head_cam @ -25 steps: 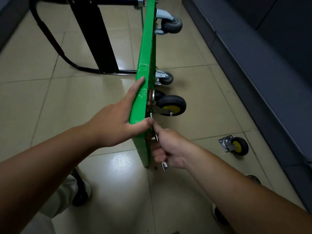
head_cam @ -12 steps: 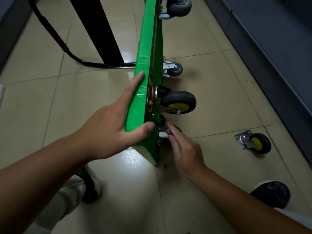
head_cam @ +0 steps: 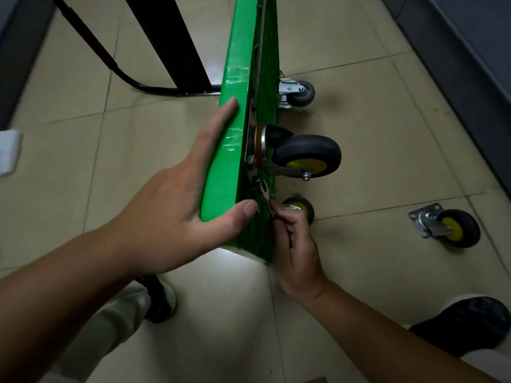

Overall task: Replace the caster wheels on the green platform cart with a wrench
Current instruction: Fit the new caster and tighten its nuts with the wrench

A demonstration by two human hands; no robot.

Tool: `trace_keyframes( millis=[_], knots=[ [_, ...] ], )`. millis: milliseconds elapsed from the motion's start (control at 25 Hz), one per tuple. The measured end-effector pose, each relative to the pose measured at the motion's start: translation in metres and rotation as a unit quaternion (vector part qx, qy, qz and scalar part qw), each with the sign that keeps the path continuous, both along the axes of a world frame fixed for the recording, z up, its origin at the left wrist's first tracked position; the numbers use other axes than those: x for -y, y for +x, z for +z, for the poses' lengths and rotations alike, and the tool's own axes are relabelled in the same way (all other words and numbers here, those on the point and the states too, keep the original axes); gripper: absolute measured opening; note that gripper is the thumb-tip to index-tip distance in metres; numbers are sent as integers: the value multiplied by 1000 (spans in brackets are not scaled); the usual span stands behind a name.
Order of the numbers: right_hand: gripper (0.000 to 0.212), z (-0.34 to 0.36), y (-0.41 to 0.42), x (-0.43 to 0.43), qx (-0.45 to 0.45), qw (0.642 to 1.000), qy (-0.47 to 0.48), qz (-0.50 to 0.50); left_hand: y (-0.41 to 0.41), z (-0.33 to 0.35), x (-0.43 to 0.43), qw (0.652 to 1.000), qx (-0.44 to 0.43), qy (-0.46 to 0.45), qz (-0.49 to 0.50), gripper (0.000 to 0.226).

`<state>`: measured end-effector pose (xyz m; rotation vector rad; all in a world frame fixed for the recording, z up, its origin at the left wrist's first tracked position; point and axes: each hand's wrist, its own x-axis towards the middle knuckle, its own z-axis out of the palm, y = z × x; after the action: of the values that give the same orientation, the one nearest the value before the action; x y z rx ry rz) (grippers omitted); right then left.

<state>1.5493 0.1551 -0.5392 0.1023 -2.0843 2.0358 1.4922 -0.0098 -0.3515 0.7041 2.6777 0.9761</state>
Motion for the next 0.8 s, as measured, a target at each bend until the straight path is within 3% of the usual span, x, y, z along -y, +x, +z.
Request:
trace_keyframes(
  millis=[160, 320, 560, 680, 800],
  knots=[
    [20, 0, -15, 0, 31, 998, 46, 10, 1, -2, -1, 1000, -7, -1, 1, 95],
    [31, 5, -29, -3, 21, 998, 53, 23, 1, -2, -2, 1000, -1, 5, 5, 94],
    [16, 38, -6, 8, 66, 998, -3, 1, 1, 0, -3, 1000, 20, 6, 19, 95],
    [11, 80, 5, 15, 138, 987, -83, 14, 3, 2, -2, 1000, 16, -9, 19, 96],
    [20, 123, -9, 14, 290, 955, -60, -11, 1, 2, -4, 999, 7, -23, 21, 98]
  ],
)
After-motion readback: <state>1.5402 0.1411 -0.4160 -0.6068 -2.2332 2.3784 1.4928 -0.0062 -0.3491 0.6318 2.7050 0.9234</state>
